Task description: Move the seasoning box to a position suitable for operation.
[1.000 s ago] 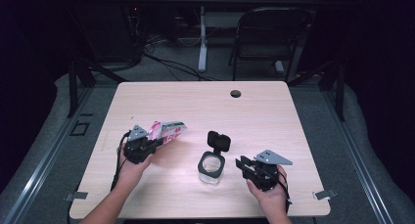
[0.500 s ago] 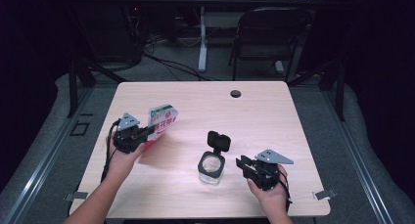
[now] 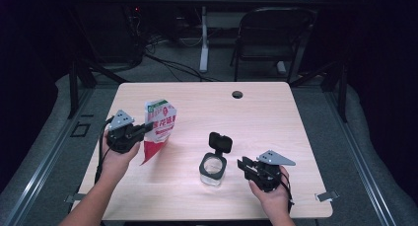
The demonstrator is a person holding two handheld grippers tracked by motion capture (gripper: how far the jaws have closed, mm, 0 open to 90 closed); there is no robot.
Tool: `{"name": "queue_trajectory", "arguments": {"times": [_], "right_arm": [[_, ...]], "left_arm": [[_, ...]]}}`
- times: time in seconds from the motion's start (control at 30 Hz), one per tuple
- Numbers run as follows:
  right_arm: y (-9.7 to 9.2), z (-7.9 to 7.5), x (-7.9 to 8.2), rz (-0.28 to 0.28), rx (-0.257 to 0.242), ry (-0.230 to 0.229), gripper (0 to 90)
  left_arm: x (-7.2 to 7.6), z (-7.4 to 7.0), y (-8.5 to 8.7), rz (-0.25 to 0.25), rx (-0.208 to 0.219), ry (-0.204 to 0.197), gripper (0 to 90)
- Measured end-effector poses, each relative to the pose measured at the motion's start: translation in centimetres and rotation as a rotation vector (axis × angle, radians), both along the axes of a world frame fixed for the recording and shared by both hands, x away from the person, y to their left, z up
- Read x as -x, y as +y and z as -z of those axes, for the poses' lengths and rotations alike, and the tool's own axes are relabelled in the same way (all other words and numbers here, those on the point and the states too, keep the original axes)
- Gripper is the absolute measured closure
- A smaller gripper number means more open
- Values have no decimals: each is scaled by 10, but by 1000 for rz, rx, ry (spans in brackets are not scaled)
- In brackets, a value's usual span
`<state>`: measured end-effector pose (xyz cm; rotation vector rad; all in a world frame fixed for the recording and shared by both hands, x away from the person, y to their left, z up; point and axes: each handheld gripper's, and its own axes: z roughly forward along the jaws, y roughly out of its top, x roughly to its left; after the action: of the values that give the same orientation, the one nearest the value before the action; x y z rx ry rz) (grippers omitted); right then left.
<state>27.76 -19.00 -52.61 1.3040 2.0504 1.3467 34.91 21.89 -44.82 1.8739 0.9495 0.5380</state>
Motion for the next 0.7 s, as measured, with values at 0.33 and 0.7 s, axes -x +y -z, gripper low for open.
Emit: {"name": "queue_trajectory", "arguments": {"times": [0.33,0.7], "right_arm": [[1,-1,0,-9,-4,-8,731],[2,-4,-1,-14,-7,-13,729]], "left_arm": [[18,-7,-20,96,10,-22,900],[34,-7,-41,185,13,-15,900]]}}
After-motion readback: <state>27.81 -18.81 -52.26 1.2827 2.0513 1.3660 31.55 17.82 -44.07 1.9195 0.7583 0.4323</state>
